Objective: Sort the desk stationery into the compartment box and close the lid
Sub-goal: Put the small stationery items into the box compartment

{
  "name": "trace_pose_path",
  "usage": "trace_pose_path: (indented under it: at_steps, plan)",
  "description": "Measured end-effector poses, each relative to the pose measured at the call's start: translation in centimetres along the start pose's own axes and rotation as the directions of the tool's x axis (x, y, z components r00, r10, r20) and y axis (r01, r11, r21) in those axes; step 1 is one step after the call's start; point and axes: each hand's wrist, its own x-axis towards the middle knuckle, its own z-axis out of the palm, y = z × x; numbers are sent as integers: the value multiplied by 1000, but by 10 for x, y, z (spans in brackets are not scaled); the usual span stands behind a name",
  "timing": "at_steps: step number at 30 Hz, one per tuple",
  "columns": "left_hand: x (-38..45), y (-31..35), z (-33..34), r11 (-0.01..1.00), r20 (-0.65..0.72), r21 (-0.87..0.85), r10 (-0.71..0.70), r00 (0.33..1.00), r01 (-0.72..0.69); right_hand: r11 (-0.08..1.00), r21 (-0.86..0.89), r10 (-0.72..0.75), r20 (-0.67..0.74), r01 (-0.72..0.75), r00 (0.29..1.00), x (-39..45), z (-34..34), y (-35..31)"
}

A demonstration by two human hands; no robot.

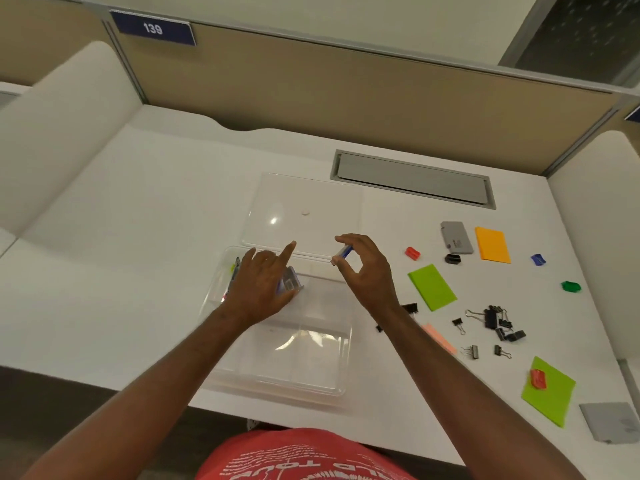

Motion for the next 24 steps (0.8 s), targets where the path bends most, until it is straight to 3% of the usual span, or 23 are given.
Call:
trace_pose_path:
  at_steps: [12,24]
  plan:
    - [-11,-22,9,977,-71,-183,-122,990,107,996,-78,-35,208,52,977,-3,47,-29]
    - [9,1,16,984,-25,-174,-48,999,43,863,-506,75,139,6,987,-17,20,-3]
